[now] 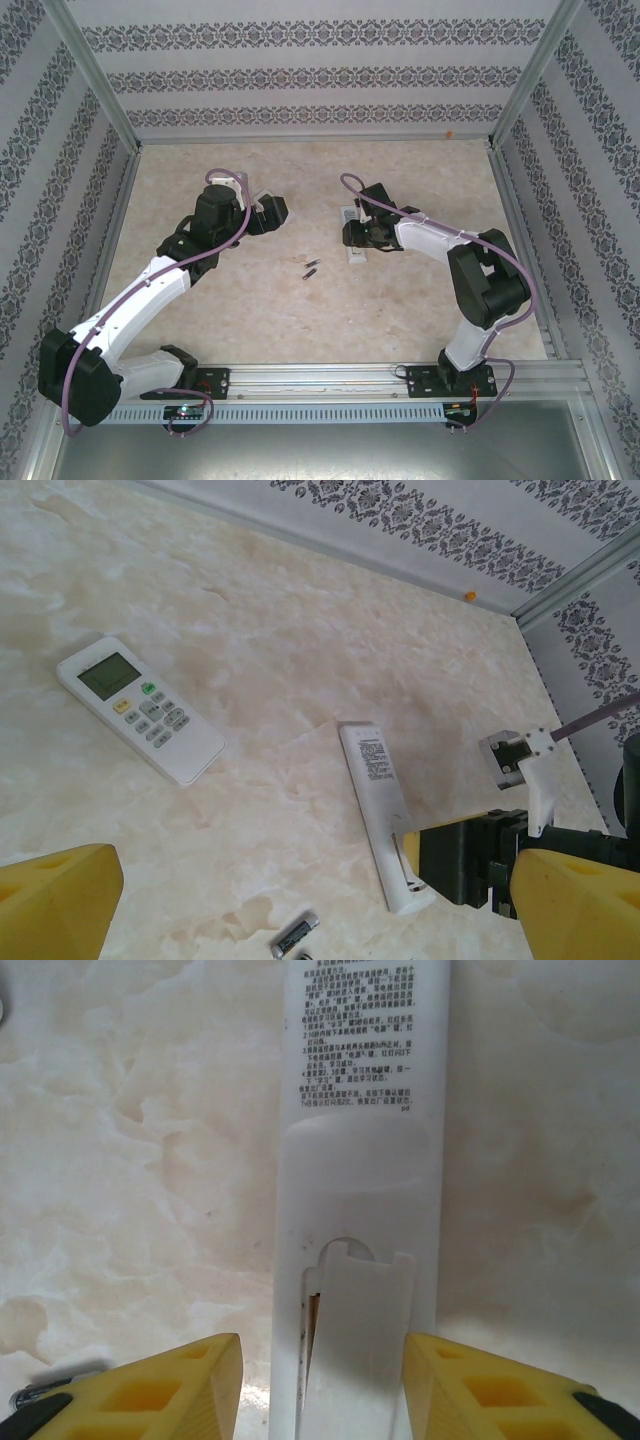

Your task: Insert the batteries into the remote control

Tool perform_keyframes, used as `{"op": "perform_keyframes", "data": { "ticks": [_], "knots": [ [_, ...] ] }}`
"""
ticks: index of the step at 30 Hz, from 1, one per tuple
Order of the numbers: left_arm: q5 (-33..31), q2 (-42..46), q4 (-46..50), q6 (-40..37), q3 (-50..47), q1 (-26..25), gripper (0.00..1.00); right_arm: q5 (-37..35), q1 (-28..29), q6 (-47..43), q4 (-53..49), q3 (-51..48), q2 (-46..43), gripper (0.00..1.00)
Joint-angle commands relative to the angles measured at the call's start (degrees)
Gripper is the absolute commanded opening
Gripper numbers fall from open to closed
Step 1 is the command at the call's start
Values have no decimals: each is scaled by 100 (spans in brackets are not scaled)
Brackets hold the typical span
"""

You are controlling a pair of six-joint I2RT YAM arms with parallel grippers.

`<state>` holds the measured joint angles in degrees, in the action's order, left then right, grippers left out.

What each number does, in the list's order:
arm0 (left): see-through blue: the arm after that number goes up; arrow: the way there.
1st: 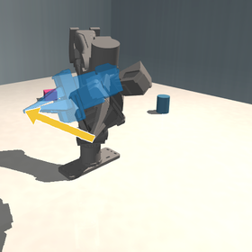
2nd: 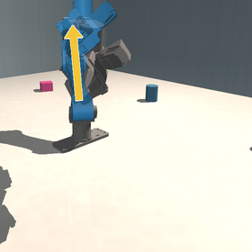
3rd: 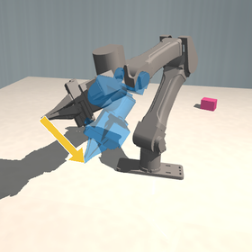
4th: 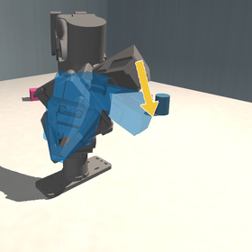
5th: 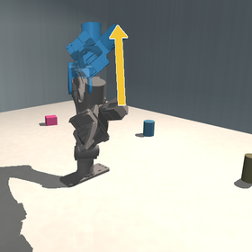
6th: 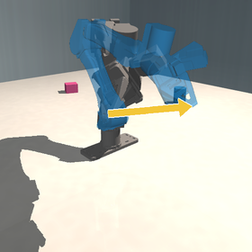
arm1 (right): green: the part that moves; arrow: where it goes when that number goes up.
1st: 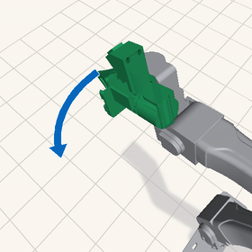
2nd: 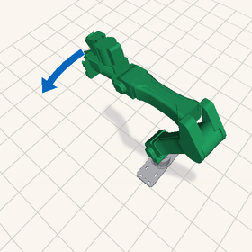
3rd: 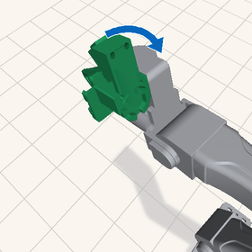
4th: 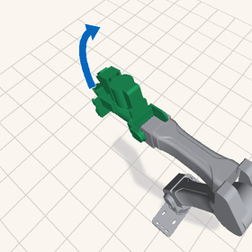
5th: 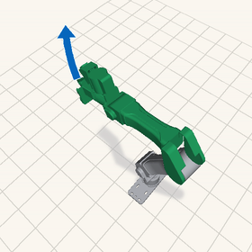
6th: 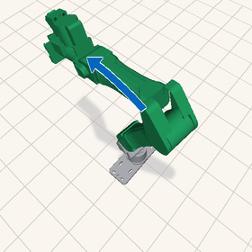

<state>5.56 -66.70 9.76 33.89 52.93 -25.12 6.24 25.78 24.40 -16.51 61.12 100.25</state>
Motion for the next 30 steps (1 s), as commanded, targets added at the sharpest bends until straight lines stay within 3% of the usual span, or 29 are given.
{"op": "perform_keyframes", "data": {
  "ticks": [1, 30],
  "knots": [
    [48, 6, -233, 56, -72, -19, 100, -45, 56, -44, -90, 96, 170, 47],
    [57, -23, -277, 17, -107, -27, 100, 79, 164, -152, -43, 198, 285, 43]
  ]
}}
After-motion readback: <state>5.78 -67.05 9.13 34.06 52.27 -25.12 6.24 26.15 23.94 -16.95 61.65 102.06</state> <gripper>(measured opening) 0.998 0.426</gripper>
